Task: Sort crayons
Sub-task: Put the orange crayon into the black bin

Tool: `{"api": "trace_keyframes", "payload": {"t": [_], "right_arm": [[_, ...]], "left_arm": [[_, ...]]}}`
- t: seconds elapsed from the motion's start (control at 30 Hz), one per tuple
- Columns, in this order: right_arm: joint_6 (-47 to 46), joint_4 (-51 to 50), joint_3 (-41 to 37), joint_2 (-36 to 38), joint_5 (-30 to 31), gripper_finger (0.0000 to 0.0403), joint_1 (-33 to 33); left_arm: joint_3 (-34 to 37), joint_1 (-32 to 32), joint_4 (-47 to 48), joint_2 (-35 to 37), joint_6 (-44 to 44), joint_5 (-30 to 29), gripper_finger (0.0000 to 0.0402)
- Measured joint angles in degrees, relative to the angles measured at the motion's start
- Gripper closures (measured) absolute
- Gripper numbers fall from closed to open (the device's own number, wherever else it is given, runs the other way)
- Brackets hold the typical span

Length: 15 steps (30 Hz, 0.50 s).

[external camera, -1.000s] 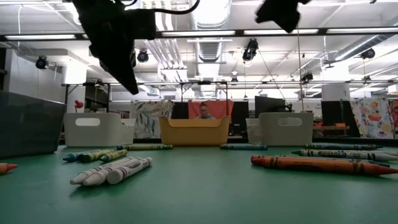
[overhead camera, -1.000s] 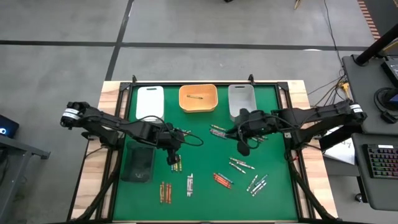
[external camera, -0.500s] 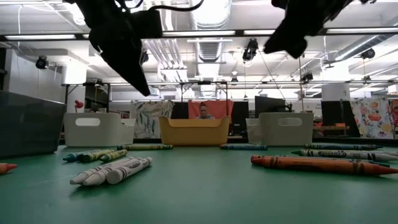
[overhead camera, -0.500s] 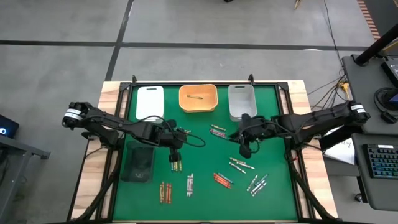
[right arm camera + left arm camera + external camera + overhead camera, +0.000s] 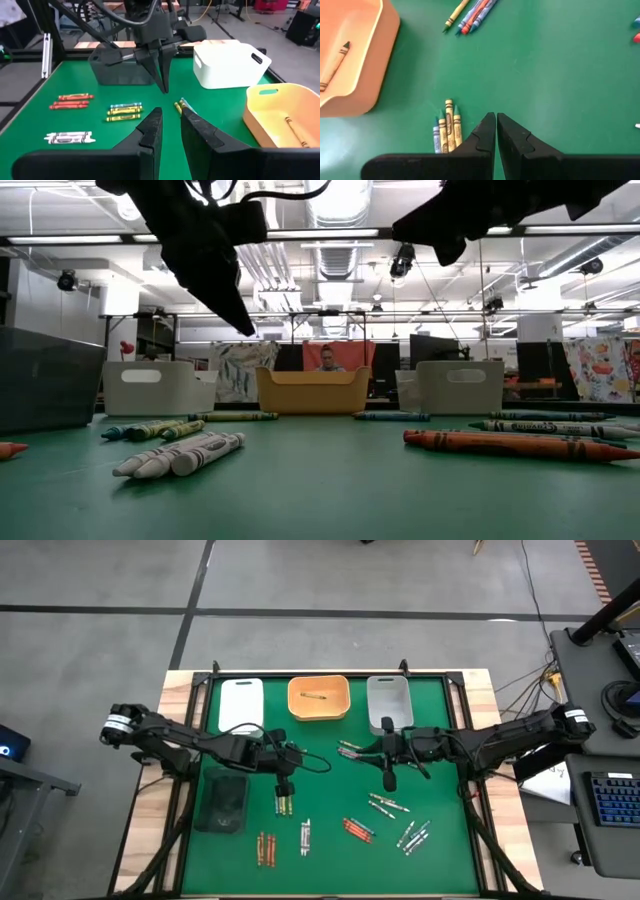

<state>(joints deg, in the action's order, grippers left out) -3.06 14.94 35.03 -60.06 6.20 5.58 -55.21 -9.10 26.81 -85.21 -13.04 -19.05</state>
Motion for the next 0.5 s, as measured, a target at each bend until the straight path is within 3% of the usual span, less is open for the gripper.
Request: {"api": "trace_keyframes", "payload": {"t": [0.3,0.5], "right_arm": [[-10.8,-1.4,-0.2,0.0,-0.1,0.0344,1.1],[-13.6,-1.3,-1.1,0.0,-0.1,0.0344,1.8]], "left_arm": [[1.4,0.0,0.2,-0.2,-2.6,0.0,0.0399],[2.6,0.0,0.3,-0.2,0.1,0.1,0.0351]]}}
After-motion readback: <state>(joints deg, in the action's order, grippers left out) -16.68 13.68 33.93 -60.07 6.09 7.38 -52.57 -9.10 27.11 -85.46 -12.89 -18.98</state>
